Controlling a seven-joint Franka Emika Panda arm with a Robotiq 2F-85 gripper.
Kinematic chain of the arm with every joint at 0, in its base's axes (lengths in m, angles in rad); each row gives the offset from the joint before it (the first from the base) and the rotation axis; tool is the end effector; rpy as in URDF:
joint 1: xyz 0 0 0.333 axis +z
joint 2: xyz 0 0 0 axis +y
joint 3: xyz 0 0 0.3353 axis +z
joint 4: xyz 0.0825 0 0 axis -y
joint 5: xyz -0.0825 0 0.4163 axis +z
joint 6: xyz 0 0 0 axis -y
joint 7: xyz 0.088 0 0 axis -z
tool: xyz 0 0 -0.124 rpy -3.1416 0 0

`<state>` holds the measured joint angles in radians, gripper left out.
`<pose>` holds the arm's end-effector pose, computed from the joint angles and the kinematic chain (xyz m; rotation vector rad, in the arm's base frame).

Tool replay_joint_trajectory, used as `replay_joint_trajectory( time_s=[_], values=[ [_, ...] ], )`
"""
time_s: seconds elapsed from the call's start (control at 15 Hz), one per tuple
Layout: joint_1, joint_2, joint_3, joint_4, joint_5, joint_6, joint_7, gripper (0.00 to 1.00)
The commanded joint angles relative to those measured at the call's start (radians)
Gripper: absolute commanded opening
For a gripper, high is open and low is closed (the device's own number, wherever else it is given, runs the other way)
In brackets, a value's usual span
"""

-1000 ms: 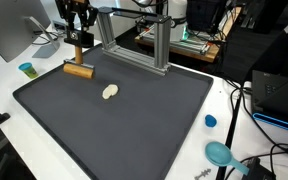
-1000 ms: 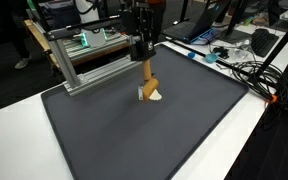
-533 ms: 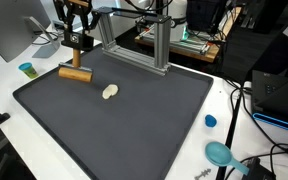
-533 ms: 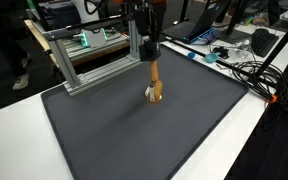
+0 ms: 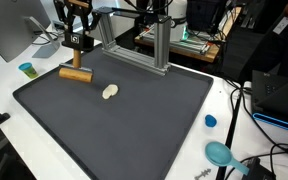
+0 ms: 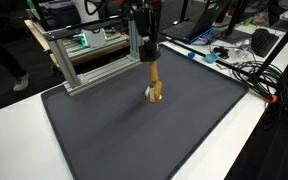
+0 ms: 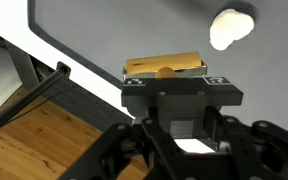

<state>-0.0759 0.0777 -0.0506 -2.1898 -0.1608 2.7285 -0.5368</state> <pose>0.6100 -0.0723 0.3848 2.7350 0.7622 0.5808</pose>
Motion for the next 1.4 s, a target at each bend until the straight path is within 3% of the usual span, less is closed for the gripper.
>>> replay_joint_trajectory(
  time_s=[0.0, 0.6, 0.67, 0.73, 0.87, 1.27, 1.33],
  values=[
    [-0.003, 0.0, 0.004, 0.0, -0.004, 0.0, 0.005, 0.46],
    [-0.003, 0.0, 0.004, 0.0, -0.004, 0.0, 0.005, 0.46],
    [-0.003, 0.0, 0.004, 0.0, -0.004, 0.0, 0.005, 0.21],
    [-0.004, 0.0, 0.0, -0.014, -0.022, 0.052, 0.005, 0.21],
    [-0.02, -0.005, 0.009, -0.05, 0.028, 0.134, -0.187, 0.21],
    [-0.063, -0.096, 0.107, -0.172, 0.23, 0.132, -0.625, 0.21],
    [-0.041, -0.02, 0.069, -0.108, 0.152, 0.111, -0.494, 0.46]
  ],
)
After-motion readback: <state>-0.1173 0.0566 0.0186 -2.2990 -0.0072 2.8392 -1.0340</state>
